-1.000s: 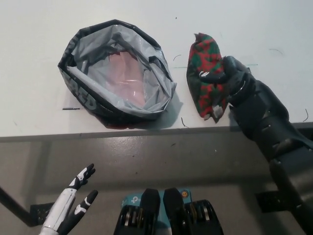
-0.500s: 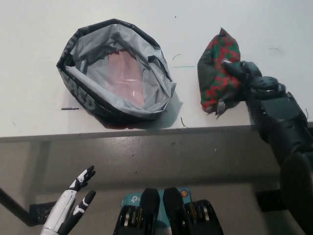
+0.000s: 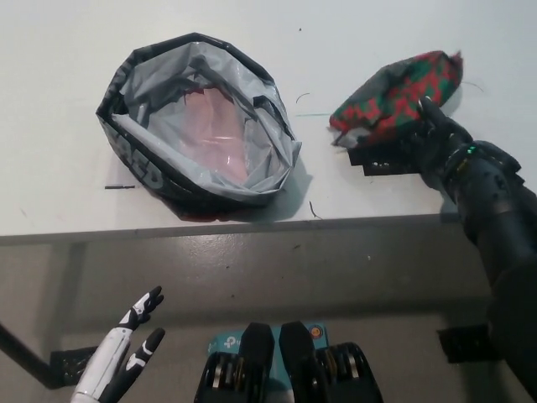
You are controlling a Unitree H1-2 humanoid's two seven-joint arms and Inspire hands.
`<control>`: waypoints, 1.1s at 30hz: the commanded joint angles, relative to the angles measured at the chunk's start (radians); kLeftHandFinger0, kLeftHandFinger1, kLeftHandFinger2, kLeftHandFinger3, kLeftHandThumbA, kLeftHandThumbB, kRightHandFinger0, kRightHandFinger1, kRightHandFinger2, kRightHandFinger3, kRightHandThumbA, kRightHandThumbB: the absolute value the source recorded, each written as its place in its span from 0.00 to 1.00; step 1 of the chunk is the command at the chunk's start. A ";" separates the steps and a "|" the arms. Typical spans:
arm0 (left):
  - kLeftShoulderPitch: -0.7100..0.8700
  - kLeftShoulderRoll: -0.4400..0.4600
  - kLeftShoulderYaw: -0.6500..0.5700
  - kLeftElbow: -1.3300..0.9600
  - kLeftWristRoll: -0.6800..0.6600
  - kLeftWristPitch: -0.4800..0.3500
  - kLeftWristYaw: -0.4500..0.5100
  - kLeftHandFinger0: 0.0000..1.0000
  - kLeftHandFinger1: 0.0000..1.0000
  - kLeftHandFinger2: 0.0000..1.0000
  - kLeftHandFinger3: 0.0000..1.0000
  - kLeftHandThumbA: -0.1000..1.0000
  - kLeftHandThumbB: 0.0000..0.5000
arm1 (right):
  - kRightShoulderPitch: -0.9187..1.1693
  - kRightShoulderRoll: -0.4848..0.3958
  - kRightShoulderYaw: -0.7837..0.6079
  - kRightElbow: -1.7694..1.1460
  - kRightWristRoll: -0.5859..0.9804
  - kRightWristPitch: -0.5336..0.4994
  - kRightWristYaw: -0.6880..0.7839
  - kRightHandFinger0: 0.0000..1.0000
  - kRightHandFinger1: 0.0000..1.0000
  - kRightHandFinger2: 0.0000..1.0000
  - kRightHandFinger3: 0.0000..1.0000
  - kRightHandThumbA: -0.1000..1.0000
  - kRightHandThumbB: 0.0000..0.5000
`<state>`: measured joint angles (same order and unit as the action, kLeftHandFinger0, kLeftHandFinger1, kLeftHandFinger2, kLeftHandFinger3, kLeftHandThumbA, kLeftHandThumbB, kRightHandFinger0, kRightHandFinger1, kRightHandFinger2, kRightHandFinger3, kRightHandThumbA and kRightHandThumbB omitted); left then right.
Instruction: The robot uses its right hand to pick up a bag of coffee beans and puts it in the black plastic bag, then the robot grabs the top of the bag and lifts it.
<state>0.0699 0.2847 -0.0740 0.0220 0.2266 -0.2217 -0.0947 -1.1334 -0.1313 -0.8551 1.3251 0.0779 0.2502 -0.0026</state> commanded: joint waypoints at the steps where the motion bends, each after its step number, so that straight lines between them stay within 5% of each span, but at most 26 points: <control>1: 0.020 0.015 0.015 -0.008 0.001 -0.054 0.016 1.00 1.00 1.00 1.00 1.00 0.34 | -0.020 0.058 -0.299 0.021 0.475 0.091 0.244 0.00 0.11 0.68 1.00 0.00 0.19; 21: 0.030 0.016 0.011 -0.014 0.021 -0.057 0.019 1.00 1.00 1.00 1.00 1.00 0.29 | -0.105 0.120 -0.196 -0.223 0.505 0.213 0.301 0.00 0.08 0.60 1.00 0.00 0.09; 33: 0.027 0.017 0.008 -0.005 0.022 -0.072 0.015 1.00 1.00 1.00 1.00 1.00 0.24 | -0.115 0.182 0.015 -0.464 0.594 0.220 0.208 0.00 0.02 0.58 1.00 0.00 0.10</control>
<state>0.0927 0.2849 -0.0733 0.0222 0.2365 -0.2434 -0.0935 -1.1577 0.0365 -0.8961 0.9551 0.5549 0.4541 0.1791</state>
